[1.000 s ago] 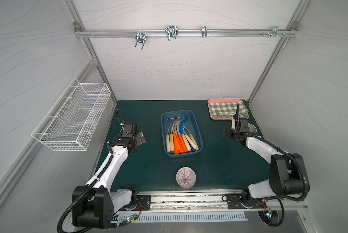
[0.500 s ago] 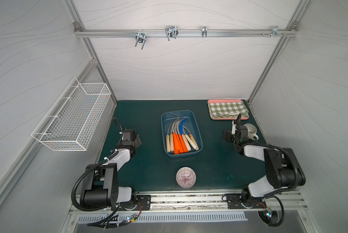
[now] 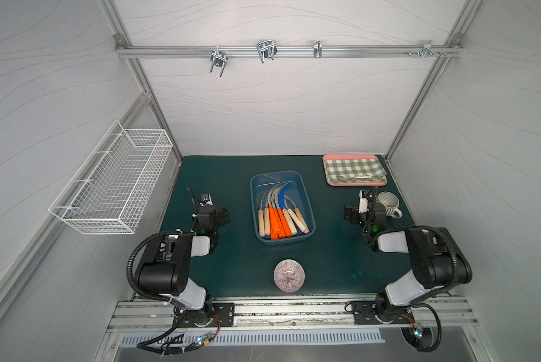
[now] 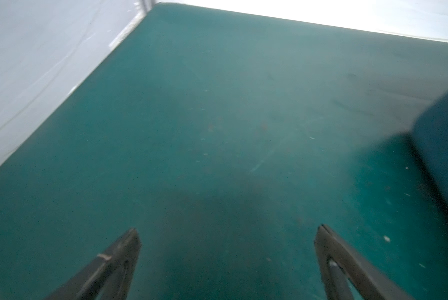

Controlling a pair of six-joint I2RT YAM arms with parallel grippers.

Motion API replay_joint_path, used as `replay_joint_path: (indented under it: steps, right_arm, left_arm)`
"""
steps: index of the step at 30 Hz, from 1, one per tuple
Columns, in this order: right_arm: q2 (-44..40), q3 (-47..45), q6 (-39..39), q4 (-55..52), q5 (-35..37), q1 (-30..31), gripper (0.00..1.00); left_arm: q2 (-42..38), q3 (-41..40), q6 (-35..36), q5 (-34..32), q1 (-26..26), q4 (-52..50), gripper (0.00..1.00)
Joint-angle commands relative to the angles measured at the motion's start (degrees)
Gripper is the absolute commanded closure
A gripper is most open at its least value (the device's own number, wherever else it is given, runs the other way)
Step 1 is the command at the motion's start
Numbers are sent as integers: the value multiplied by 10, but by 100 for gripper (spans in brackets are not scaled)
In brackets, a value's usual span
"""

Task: Put small sickles into storage boxes
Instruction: Reset both arms

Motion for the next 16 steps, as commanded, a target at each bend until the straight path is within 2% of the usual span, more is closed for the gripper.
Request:
replay_joint_path:
  steps: [1, 16]
  right_arm:
    - [3, 4, -14, 24, -10, -3, 1]
    - [3, 4, -15, 25, -10, -4, 1]
  left_arm:
    - [-3, 10, 27, 14, 3, 56, 1]
    - [-2, 11, 26, 20, 5, 53, 1]
